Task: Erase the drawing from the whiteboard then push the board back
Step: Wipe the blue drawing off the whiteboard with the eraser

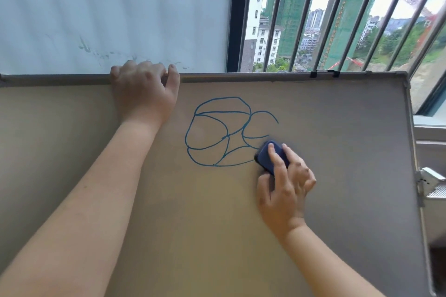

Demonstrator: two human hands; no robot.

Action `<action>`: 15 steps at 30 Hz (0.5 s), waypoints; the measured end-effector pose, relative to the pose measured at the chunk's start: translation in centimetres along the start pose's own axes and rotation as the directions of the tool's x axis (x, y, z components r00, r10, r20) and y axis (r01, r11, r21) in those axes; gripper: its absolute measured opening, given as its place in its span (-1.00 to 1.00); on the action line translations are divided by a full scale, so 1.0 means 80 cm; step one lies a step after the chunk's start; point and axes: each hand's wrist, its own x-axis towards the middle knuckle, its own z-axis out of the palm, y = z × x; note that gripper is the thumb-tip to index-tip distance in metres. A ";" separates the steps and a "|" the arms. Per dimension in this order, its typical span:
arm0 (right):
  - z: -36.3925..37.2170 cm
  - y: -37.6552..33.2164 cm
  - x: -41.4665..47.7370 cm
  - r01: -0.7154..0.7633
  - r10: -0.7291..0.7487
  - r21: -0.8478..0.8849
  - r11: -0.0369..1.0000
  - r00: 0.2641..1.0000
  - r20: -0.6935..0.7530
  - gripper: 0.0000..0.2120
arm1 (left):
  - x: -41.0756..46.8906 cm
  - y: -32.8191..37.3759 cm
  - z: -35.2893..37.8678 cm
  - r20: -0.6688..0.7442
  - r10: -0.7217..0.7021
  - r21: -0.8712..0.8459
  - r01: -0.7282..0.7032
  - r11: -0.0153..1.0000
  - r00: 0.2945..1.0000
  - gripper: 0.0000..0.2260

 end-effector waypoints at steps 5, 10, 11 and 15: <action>0.001 -0.002 -0.037 0.138 -0.136 -0.011 0.990 0.987 0.079 -0.55 | 0.000 0.001 -0.001 -0.002 -0.002 0.004 0.002 1.000 1.000 -0.63; -0.001 0.012 -0.037 0.245 -0.244 -0.029 0.969 0.969 0.046 -0.64 | 0.000 0.002 -0.002 -0.004 -0.006 -0.024 0.006 1.000 1.000 -0.62; -0.001 0.017 -0.033 0.274 -0.273 -0.041 0.961 0.961 0.039 -0.64 | 0.000 0.003 -0.002 -0.004 -0.007 -0.028 0.007 1.000 1.000 -0.62; -0.002 0.031 -0.002 0.192 -0.193 -0.049 0.980 0.981 -0.012 -0.64 | 0.001 0.004 -0.002 0.000 -0.007 -0.031 0.007 0.999 1.000 -0.61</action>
